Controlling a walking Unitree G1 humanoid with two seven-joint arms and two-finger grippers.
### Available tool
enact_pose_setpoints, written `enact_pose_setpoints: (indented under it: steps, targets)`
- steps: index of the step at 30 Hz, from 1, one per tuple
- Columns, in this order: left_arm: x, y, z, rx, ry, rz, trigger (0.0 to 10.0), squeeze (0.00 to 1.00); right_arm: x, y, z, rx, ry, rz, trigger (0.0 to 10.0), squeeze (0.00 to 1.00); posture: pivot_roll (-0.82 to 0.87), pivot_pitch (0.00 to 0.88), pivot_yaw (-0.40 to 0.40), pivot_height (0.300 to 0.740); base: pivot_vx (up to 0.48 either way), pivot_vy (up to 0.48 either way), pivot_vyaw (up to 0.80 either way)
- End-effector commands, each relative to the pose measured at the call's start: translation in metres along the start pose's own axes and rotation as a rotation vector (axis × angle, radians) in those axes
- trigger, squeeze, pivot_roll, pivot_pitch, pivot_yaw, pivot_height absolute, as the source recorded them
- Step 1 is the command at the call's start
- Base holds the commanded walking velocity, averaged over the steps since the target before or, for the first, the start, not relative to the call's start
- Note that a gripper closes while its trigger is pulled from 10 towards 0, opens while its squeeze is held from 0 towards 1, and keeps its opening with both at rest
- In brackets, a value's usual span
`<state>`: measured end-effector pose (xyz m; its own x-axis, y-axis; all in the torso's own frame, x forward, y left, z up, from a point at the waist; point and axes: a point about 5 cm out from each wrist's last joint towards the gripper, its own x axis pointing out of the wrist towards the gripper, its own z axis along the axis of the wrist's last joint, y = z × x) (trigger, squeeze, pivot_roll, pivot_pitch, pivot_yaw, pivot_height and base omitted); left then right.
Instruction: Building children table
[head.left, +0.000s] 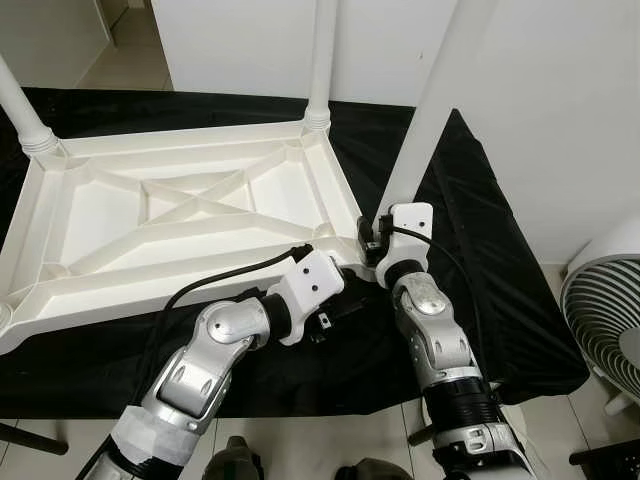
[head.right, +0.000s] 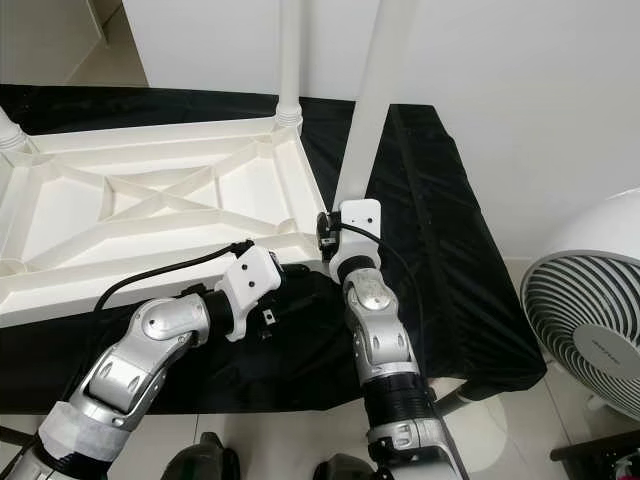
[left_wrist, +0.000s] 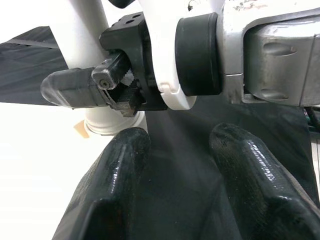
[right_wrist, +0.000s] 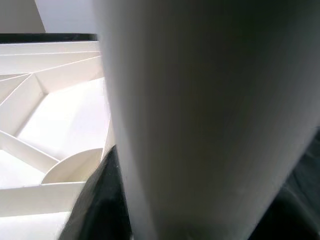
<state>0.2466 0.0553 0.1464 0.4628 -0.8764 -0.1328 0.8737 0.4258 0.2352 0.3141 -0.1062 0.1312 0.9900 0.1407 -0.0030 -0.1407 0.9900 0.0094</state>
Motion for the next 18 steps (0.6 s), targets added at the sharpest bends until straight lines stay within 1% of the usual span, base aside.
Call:
enact_pose_setpoints:
  steps: [1, 3, 5, 6, 7, 8, 9, 10, 11, 12, 13, 14, 15, 16, 17, 18]
  targets:
    - [-0.001, -0.002, -0.004, -0.010, 0.016, 0.024, 10.0, 0.00, -0.003, -0.002, -0.010, 0.012, 0.049, -0.003, 10.0, 1.00, 0.00, 0.000, -0.050, 0.740, 0.000, 0.000, 0.00]
    - [-0.001, -0.003, -0.004, -0.013, 0.018, 0.026, 10.0, 0.00, -0.003, -0.005, -0.006, 0.030, 0.028, 0.035, 10.0, 1.00, 0.00, 0.000, -0.054, 0.740, 0.000, 0.000, 0.00]
    - [-0.001, -0.003, -0.004, -0.013, 0.018, 0.026, 10.0, 0.00, -0.003, -0.005, -0.006, 0.030, 0.028, 0.035, 10.0, 1.00, 0.00, 0.000, -0.054, 0.740, 0.000, 0.000, 0.00]
    - [-0.001, -0.003, -0.004, -0.013, 0.018, 0.026, 10.0, 0.00, -0.003, -0.009, -0.004, 0.026, 0.016, 0.050, 10.0, 1.00, 0.00, 0.000, -0.055, 0.740, 0.000, 0.000, 0.00]
    - [-0.001, -0.003, -0.004, -0.014, 0.018, 0.027, 10.0, 0.00, -0.001, -0.019, -0.003, 0.019, 0.008, 0.065, 10.0, 1.00, 0.00, 0.000, -0.056, 0.740, 0.000, 0.000, 0.00]
    - [-0.001, -0.003, -0.004, -0.014, 0.018, 0.027, 10.0, 0.00, -0.001, -0.019, -0.003, 0.019, 0.008, 0.065, 10.0, 1.00, 0.00, 0.000, -0.056, 0.740, 0.000, 0.000, 0.00]
    - [-0.001, -0.003, -0.004, -0.014, 0.018, 0.028, 10.0, 0.00, 0.000, -0.026, -0.002, 0.014, 0.004, 0.071, 10.0, 1.00, 0.00, 0.000, -0.057, 0.740, 0.000, 0.000, 0.00]
    - [-0.001, -0.003, -0.004, -0.014, 0.018, 0.028, 10.0, 0.00, 0.000, -0.026, -0.002, 0.014, 0.004, 0.071, 10.0, 1.00, 0.00, 0.000, -0.057, 0.740, 0.000, 0.000, 0.00]
    - [-0.001, -0.003, -0.004, -0.015, 0.018, 0.028, 10.0, 0.00, 0.001, -0.031, 0.001, 0.002, -0.006, 0.099, 10.0, 1.00, 0.00, 0.000, -0.056, 0.740, 0.000, 0.000, 0.00]
    - [-0.001, -0.003, -0.004, -0.015, 0.018, 0.028, 10.0, 0.00, 0.001, -0.031, 0.001, 0.002, -0.006, 0.099, 10.0, 1.00, 0.00, 0.000, -0.056, 0.740, 0.000, 0.000, 0.00]
    - [-0.001, -0.003, -0.004, -0.015, 0.017, 0.030, 10.0, 0.00, 0.002, -0.035, 0.002, 0.003, -0.009, 0.144, 10.0, 0.32, 0.00, 0.000, -0.055, 0.740, 0.000, 0.000, 0.00]
    - [-0.001, -0.002, -0.004, -0.015, 0.017, 0.031, 10.0, 0.00, 0.003, -0.037, 0.004, -0.010, -0.017, 0.182, 10.0, 0.00, 0.00, 0.000, -0.054, 0.740, 0.000, 0.000, 0.00]
    - [-0.001, -0.002, -0.004, -0.013, 0.017, 0.031, 10.0, 0.00, 0.003, -0.039, 0.004, -0.027, -0.019, 0.264, 10.0, 0.00, 0.00, 0.000, -0.053, 0.740, 0.000, 0.000, 0.00]
    - [-0.001, -0.002, -0.004, -0.013, 0.017, 0.031, 10.0, 0.00, 0.003, -0.039, 0.004, -0.027, -0.019, 0.264, 10.0, 0.00, 0.00, 0.000, -0.053, 0.740, 0.000, 0.000, 0.00]
    - [-0.001, -0.001, -0.004, -0.012, 0.017, 0.032, 10.0, 0.00, 0.003, -0.039, 0.005, -0.038, -0.017, 0.316, 10.0, 0.00, 0.00, 0.000, -0.053, 0.740, 0.000, 0.000, 0.00]
    - [-0.001, -0.001, -0.004, -0.012, 0.017, 0.032, 10.0, 0.00, 0.003, -0.039, 0.005, -0.038, -0.017, 0.316, 10.0, 0.00, 0.00, 0.000, -0.053, 0.740, 0.000, 0.000, 0.00]
